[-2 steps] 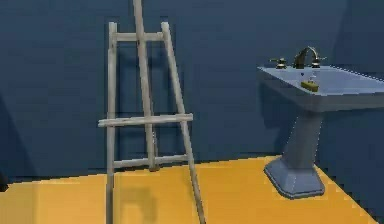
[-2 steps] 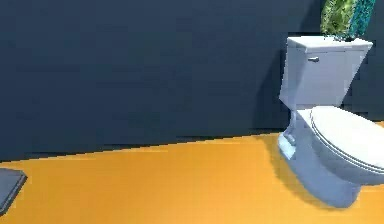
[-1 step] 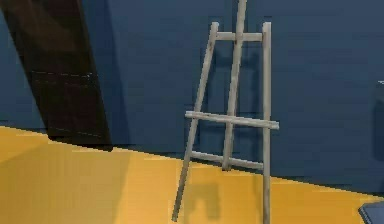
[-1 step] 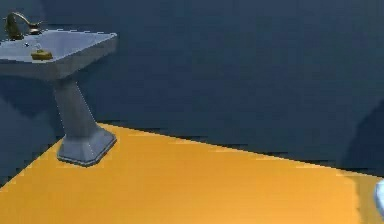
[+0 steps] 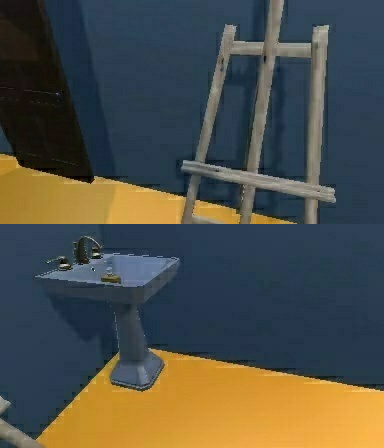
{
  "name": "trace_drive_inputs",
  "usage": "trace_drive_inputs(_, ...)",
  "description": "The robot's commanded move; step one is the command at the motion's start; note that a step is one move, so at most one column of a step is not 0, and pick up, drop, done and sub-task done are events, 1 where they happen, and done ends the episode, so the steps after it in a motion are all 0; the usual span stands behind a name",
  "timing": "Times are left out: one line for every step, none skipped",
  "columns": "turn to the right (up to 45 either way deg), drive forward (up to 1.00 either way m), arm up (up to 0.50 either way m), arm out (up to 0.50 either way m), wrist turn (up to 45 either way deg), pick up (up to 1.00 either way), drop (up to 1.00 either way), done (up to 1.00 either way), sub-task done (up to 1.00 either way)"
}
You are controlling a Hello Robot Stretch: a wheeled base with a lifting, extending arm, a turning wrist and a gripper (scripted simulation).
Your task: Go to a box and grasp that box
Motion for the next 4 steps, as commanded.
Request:
trace_drive_inputs(-45.0,0.0,0.0,0.0,0.0,0.0,0.0,0.0,0.0)
trace_drive_inputs(-30.0,0.0,0.0,0.0,0.0,0.0,0.0,0.0,0.0)
trace_drive_inputs(0.0,1.0,0.0,0.0,0.0,0.0,0.0,0.0,0.0)
trace_drive_inputs(0.0,1.0,0.0,0.0,0.0,0.0,0.0,0.0,0.0)
